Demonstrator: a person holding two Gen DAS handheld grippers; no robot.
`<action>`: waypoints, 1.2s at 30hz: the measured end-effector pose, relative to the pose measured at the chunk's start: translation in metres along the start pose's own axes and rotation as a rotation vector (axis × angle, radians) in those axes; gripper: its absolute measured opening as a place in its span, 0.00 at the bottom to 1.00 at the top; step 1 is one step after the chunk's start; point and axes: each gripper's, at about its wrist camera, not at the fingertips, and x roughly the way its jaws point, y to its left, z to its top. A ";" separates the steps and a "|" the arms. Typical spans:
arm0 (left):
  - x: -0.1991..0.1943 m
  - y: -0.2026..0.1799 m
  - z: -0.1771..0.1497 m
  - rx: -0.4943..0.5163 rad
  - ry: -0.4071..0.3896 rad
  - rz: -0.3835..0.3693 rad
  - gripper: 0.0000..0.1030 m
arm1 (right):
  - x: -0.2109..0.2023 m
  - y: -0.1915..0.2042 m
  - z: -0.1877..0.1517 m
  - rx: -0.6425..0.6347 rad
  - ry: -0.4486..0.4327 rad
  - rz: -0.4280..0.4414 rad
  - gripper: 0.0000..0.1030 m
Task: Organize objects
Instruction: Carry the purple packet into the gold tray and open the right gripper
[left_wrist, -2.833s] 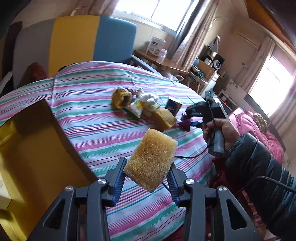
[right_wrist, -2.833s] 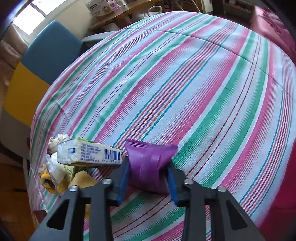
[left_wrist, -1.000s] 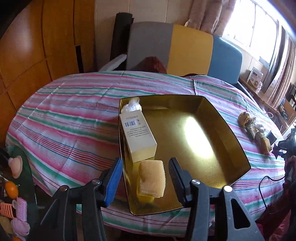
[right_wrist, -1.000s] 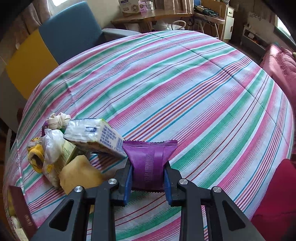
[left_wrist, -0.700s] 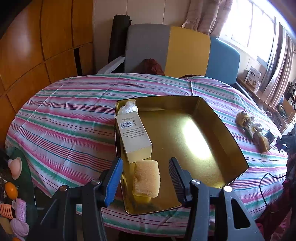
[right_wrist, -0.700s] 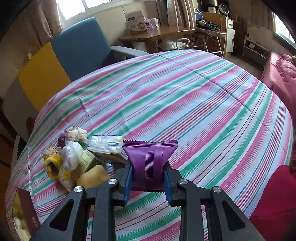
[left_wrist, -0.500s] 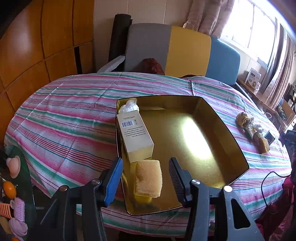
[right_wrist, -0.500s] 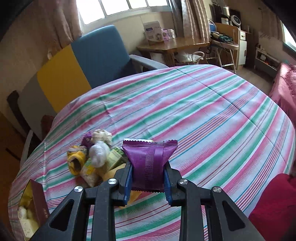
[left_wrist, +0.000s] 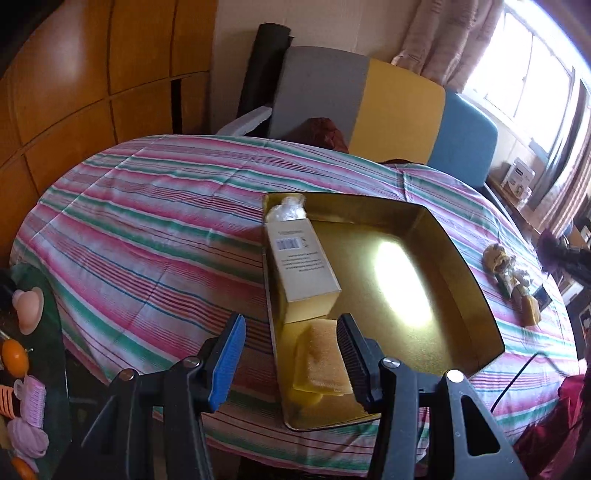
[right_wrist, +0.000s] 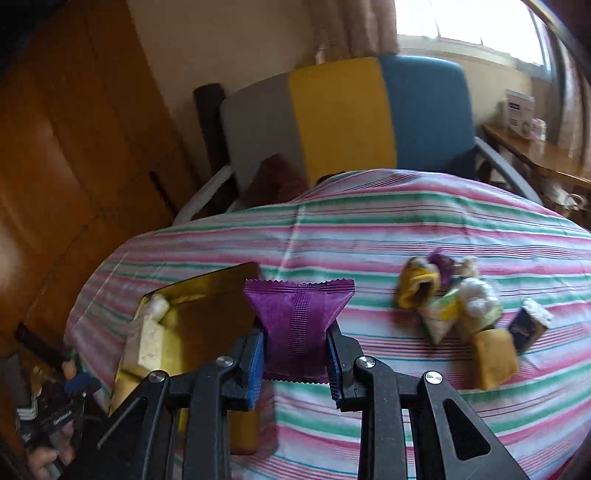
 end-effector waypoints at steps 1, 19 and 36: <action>0.000 0.004 0.000 -0.011 -0.001 0.004 0.50 | 0.011 0.017 -0.004 -0.034 0.031 0.035 0.28; 0.008 0.039 -0.009 -0.097 0.026 0.020 0.50 | 0.157 0.167 -0.091 -0.359 0.439 0.226 0.28; 0.001 0.032 -0.006 -0.077 0.010 0.004 0.50 | 0.136 0.167 -0.096 -0.327 0.396 0.337 0.66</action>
